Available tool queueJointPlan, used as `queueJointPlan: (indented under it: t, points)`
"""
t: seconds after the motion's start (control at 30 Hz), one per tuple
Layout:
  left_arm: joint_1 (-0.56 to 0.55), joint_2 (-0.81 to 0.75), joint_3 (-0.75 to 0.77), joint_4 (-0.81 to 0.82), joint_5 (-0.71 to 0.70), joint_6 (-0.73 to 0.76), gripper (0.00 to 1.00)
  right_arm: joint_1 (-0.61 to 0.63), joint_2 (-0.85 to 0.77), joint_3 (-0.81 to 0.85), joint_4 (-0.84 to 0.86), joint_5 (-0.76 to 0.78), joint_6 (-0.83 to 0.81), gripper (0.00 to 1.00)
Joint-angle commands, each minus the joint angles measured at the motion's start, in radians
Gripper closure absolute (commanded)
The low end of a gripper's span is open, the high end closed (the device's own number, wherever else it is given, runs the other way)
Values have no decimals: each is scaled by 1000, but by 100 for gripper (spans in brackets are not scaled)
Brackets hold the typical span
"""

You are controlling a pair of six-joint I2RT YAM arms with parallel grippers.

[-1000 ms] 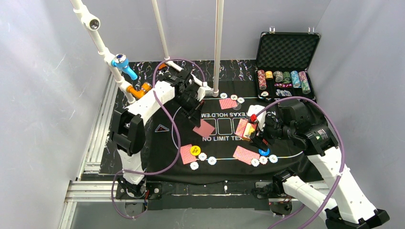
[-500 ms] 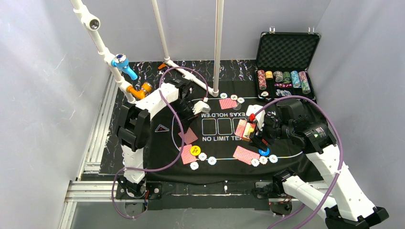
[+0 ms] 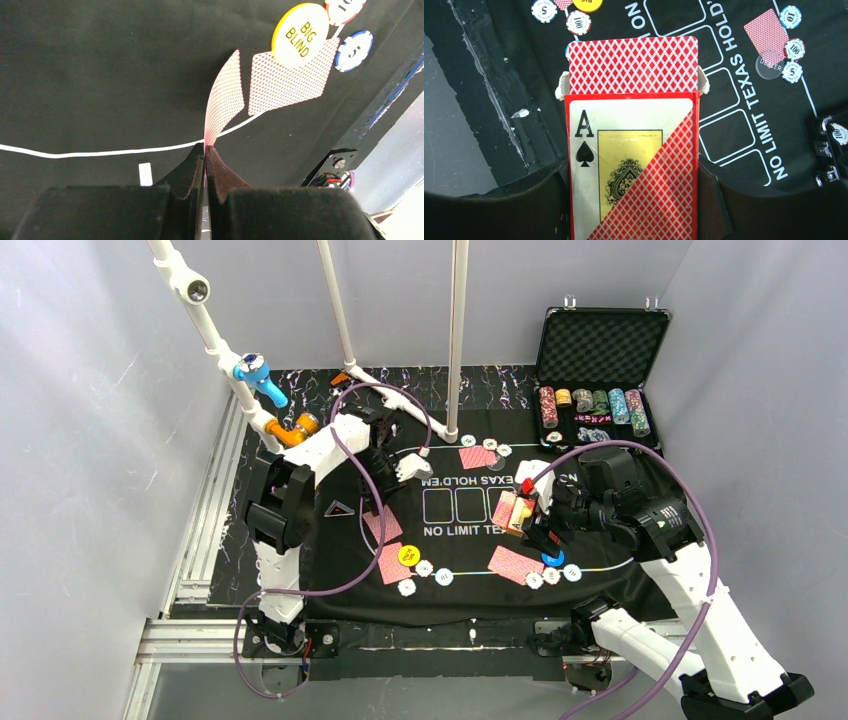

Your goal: Distribute texas hold em gaming equipment

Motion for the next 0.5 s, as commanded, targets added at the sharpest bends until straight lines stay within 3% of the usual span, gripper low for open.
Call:
queueJointPlan:
  t: [0.0,0.47]
  points:
    - [-14,11,-42,-21,1,14,100,-4,-2,33,37,-24,-6,99]
    - [-53,5,-108,2,71,-101,99,-3,10,35,38,-35,-13,99]
